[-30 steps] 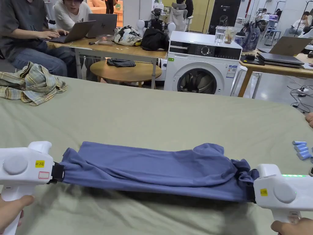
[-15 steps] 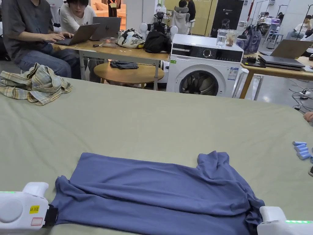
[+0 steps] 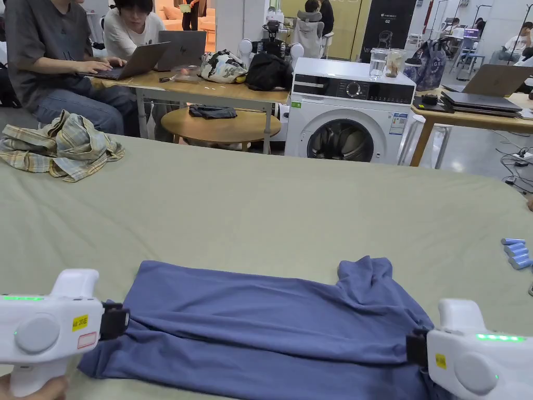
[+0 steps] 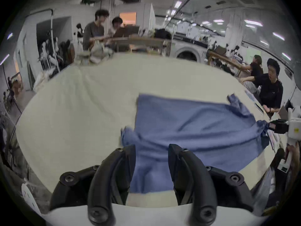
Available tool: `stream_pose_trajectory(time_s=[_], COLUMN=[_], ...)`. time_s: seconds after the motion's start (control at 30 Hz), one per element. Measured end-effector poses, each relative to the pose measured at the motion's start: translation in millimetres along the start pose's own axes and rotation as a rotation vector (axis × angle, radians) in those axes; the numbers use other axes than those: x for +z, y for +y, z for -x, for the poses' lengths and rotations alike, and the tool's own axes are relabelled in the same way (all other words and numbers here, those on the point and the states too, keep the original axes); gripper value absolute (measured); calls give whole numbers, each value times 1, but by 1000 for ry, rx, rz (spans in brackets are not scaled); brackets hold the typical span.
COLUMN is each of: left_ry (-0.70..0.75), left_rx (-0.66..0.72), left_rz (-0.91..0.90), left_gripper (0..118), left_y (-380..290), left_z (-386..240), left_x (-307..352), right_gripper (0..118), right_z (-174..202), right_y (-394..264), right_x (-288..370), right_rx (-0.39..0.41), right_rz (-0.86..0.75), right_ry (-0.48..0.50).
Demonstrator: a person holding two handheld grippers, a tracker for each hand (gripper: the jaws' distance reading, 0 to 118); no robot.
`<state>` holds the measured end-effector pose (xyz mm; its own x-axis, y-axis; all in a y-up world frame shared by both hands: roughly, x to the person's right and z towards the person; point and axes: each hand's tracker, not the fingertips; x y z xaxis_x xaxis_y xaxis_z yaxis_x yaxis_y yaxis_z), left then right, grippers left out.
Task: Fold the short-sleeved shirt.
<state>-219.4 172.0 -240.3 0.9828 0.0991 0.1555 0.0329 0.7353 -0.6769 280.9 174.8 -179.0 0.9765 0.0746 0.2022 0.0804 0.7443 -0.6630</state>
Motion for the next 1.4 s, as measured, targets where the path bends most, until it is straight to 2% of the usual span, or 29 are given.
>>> stream_pose_trajectory(time_s=[0.1, 0.13, 0.17, 0.2, 0.23, 0.27, 0.47, 0.6, 0.73, 0.77, 0.83, 0.9, 0.93, 1.0, 1.13, 1.17, 1.23, 1.3, 1.33, 1.4], left_ry=[24, 23, 14, 27, 42, 62, 64, 32, 17, 20, 13, -24, -22, -20, 41, 31, 46, 47, 46, 27], left_rx=[-17, -24, -40, -56, -69, -81, -77, 6, 8, -2, -11, -5, 12, 22, -29, -26, -15, -65, -76, -97], left_rz=[-100, -138, -177, -214, -234, -241, -207, -69, 49, 86, 170, 222, 245, 296, 467, 444, 398, 378, 370, 355], left_gripper=[38, 38, 36, 27, 12, 0, 0, 0, 0, 7, 34, 38, 46, 52, 53, 53, 47, 21, 4, 0], left_y=[10, 12, 13, 14, 14, 16, 36, 72, 111, 119, 136, 146, 150, 151, 137, 134, 136, 132, 131, 135], left_z=[-21, -25, -30, -32, -37, -41, -36, -7, 16, 20, 28, 26, 26, 25, 19, 17, 10, 4, 1, 8], left_x=[7, 9, 11, 8, 9, 9, -8, -48, -100, -114, -142, -157, -168, -188, -226, -226, -217, -212, -211, -212], right_gripper=[48, 39, 19, 5, 0, 0, 0, 0, 0, 0, 0, 0, 0, 0, 0, 0, 0, 0, 0, 0], right_z=[16, 21, 26, 32, 36, 39, 56, 59, 60, 59, 58, 57, 57, 56, 50, 48, 43, 38, 36, 30], right_y=[11, 13, 14, 16, 17, 18, 23, 33, 38, 38, 40, 40, 41, 41, 39, 38, 38, 39, 41, 49], right_x=[3, 3, 4, 5, 5, 5, 5, -7, -24, -27, -35, -42, -45, -48, -61, -63, -66, -69, -71, -74], right_rx=[-24, -28, -24, -15, -26, -40, -38, -37, -26, -23, -18, -11, -7, -5, -2, -2, -1, -8, -12, -27], right_rz=[-117, -158, -189, -220, -243, -269, -320, -289, -259, -251, -233, -217, -209, -194, -155, -145, -128, -114, -107, -83], right_ry=[12, 32, 33, 34, 37, 34, 74, 98, 96, 95, 95, 89, 85, 81, 66, 62, 60, 60, 62, 64])
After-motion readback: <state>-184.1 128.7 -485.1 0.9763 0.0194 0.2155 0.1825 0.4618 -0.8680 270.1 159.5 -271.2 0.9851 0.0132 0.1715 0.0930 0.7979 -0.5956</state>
